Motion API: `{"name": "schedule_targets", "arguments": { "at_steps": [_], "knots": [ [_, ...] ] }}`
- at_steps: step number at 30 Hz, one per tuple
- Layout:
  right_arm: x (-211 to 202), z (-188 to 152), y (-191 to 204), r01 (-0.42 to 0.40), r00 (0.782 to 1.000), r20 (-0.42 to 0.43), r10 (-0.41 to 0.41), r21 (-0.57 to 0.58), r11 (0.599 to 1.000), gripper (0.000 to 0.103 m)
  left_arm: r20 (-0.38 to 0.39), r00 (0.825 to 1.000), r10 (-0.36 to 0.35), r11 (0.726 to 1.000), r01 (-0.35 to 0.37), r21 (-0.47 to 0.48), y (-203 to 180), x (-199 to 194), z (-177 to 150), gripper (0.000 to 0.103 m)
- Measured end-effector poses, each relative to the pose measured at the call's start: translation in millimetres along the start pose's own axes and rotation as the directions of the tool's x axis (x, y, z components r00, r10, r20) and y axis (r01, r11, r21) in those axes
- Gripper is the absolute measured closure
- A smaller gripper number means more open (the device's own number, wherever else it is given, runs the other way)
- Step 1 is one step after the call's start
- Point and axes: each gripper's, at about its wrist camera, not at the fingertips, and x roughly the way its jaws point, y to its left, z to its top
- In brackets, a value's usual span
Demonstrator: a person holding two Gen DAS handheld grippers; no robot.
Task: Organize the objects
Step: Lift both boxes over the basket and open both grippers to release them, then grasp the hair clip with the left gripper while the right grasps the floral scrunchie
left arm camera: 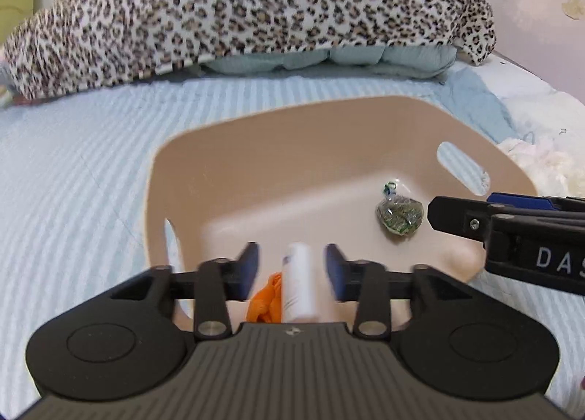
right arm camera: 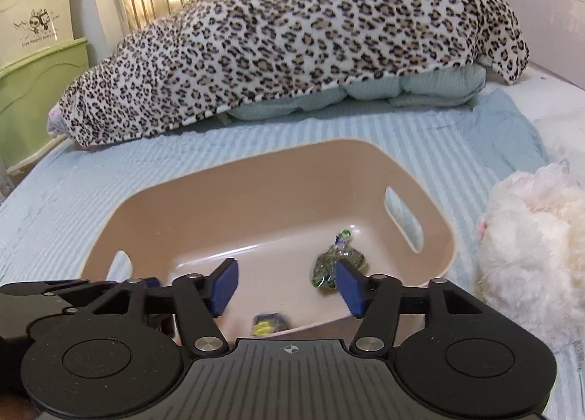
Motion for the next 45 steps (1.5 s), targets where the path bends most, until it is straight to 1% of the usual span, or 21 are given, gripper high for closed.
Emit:
{"name": "schedule_targets", "arguments": {
  "at_steps": [1, 2, 3, 4, 5, 6, 8, 10, 12, 14, 15, 18, 21, 26, 30, 34, 37, 42, 43, 45],
  "knots": [
    [-4.1, 0.3, -2.1, -0.01, 1.0, -0.002, 0.01, 0.007, 1.0, 0.034, 0.009, 1.0, 0.022, 1.0, -0.022, 0.008, -1.8, -4.9, -0.5, 0.035],
    [-8.9, -0.4, -4.1, -0.02, 1.0, -0.001, 0.02, 0.009, 1.0, 0.028, 0.02, 0.999, 0.042, 0.999, -0.042, 0.012, -3.6, -9.7, -0.8, 0.032],
    [-14.3, -1.7, -5.5, -0.026, 1.0, 0.005, 0.026, 0.002, 1.0, 0.024, 0.029, 0.998, 0.055, 0.998, -0.055, 0.009, -4.2, -14.5, -2.0, 0.03],
    [-19.7, -2.9, -6.3, -0.022, 1.0, 0.011, 0.023, -0.009, 1.0, 0.024, 0.031, 0.998, 0.058, 0.998, -0.058, 0.003, -4.3, -18.8, -3.3, 0.03],
    [-24.1, -3.8, -6.6, -0.016, 1.0, 0.014, 0.016, -0.018, 1.0, 0.022, 0.026, 0.998, 0.054, 0.999, -0.054, -0.005, -4.2, -22.2, -3.4, 0.03],
    [-28.6, -4.7, -7.2, -0.012, 1.0, 0.012, 0.012, -0.022, 1.0, 0.018, 0.017, 0.999, 0.048, 0.999, -0.048, -0.016, -3.6, -25.5, -4.6, 0.03],
    [-37.8, -7.5, -10.3, -0.027, 1.0, 0.008, 0.027, -0.014, 1.0, 0.013, 0.007, 0.999, 0.038, 0.999, -0.038, -0.033, -2.6, -33.3, -6.3, 0.03],
    [-45.9, -10.7, -13.2, -0.044, 0.999, -0.002, 0.044, -0.007, 0.999, 0.012, 0.018, 0.999, 0.047, 0.998, -0.046, -0.035, -3.2, -43.9, -10.4, 0.028],
    [-52.2, -15.4, -13.8, -0.045, 0.999, -0.015, 0.045, -0.015, 0.999, 0.009, 0.036, 0.997, 0.064, 0.998, -0.063, -0.023, -4.5, -54.5, -15.0, 0.027],
    [-56.6, -21.3, -12.2, -0.038, 0.999, -0.027, 0.037, -0.039, 0.999, 0.007, 0.044, 0.996, 0.076, 0.997, -0.075, -0.016, -4.0, -63.7, -18.3, 0.024],
    [-57.8, -25.3, -11.5, -0.034, 0.999, -0.038, 0.032, -0.057, 0.998, 0.007, 0.037, 0.997, 0.075, 0.997, -0.074, -0.015, -3.0, -67.2, -20.1, 0.02],
    [-56.8, -35.5, -11.1, -0.024, 0.997, -0.076, 0.018, -0.088, 0.996, 0.007, 0.016, 0.998, 0.06, 0.998, -0.06, -0.031, 2.2, -74.2, -27.0, 0.019],
    [-54.1, -46.3, -12.3, -0.029, 0.993, -0.12, 0.017, -0.098, 0.995, 0.007, -0.007, 0.998, 0.067, 0.998, -0.067, -0.022, 5.1, -74.2, -37.6, 0.018],
    [-42.0, -65.3, -14.5, -0.031, 0.98, -0.2, 0.01, -0.104, 0.994, 0.007, -0.067, 0.995, 0.068, 0.998, -0.069, -0.001, 4.6, -58.8, -55.7, 0.018],
    [-28.7, -75.6, -17.1, -0.038, 0.964, -0.266, 0.01, -0.099, 0.994, 0.007, -0.084, 0.993, 0.077, 0.997, -0.076, 0.016, 3.6, -40.7, -69.6, 0.018],
    [-18.0, -85.8, -20.6, -0.042, 0.95, -0.313, 0.012, -0.089, 0.995, 0.008, -0.114, 0.992, 0.047, 0.999, -0.045, 0.02, 4.3, -20.6, -81.0, 0.019],
    [-10.7, -90.2, -21.5, -0.051, 0.939, -0.344, 0.021, -0.078, 0.996, 0.013, -0.127, 0.992, 0.026, 1.0, -0.024, 0.019, 5.5, -7.3, -87.4, 0.019],
    [-3.9, -93.1, -17.0, -0.059, 0.932, -0.361, 0.023, -0.09, 0.994, 0.02, -0.135, 0.991, -0.023, 0.998, 0.03, 0.048, 0.5, 9.2, -93.9, 0.019],
    [-2.8, -93.7, -15.9, -0.063, 0.931, -0.364, 0.025, -0.092, 0.994, 0.02, -0.131, 0.991, -0.026, 0.998, 0.034, 0.054, -1.1, 11.4, -94.7, 0.019],
    [-1.5, -94.7, -12.9, -0.071, 0.928, -0.371, 0.03, -0.097, 0.993, 0.026, -0.125, 0.992, -0.026, 0.997, 0.034, 0.063, -5.0, 14.1, -95.1, 0.021]
  ]
}}
